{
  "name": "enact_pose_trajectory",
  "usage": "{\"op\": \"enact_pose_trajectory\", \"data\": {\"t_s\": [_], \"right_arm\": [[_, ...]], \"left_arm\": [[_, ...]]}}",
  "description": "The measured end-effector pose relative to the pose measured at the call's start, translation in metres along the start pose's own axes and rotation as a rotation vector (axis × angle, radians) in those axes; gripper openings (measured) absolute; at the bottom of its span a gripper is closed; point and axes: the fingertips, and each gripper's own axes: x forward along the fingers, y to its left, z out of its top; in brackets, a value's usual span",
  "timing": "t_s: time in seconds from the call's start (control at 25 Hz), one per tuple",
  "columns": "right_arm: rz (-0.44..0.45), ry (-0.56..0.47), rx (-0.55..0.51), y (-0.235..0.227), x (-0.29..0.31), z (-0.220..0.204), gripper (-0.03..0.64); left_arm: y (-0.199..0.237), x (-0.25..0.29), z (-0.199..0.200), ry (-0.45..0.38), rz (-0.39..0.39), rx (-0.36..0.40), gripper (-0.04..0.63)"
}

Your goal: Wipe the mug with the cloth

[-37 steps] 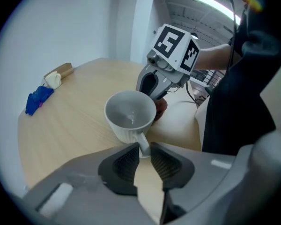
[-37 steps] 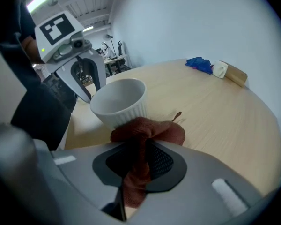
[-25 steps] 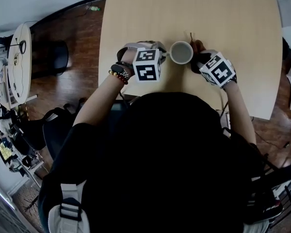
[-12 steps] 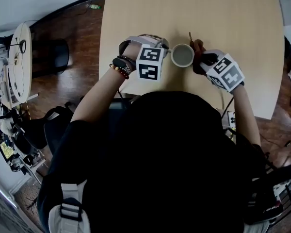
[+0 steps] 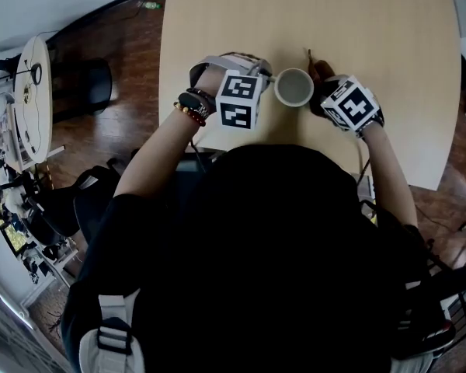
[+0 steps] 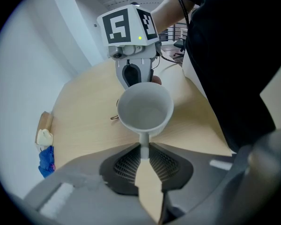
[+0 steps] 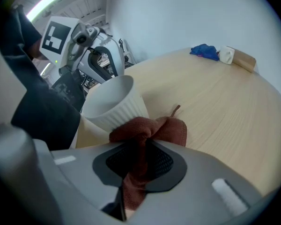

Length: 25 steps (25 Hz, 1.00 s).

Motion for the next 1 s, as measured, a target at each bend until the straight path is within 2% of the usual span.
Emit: {"op": "enact_pose_trajectory", "data": {"t_s": [0.2,0.44,0.52,0.72,0.84,1.0], "right_arm": [[0.034,-0.008,-0.021,0.002,-0.005,-0.001,0.064],[0.196,-0.070,-0.130,0.026,-0.037,0.002,0.064],[0.220,-0.082,-0.143,0.032,-0.048,0.004,0.064],[0.105,-0.030,-0.193,0.000,-0.057,0.010,0.064],[0.117,-0.044,-0.203,-0.005,-0.046,0.023,0.063],[0.137,-0.002,-0.224,-0.004,-0.041,0.025,0.063]], "left_arm": [[0.007,0.003,0.002,-0.011,0.007,0.033,0.061],[0.026,0.011,0.011,-0.001,0.056,0.116,0.063],[0.028,0.010,0.014,-0.007,0.070,0.141,0.063],[0.034,0.009,0.020,-0.045,0.103,0.222,0.061],[0.034,0.012,0.017,-0.054,0.115,0.258,0.061],[0.037,0.010,0.020,-0.046,0.115,0.273,0.063]]}}
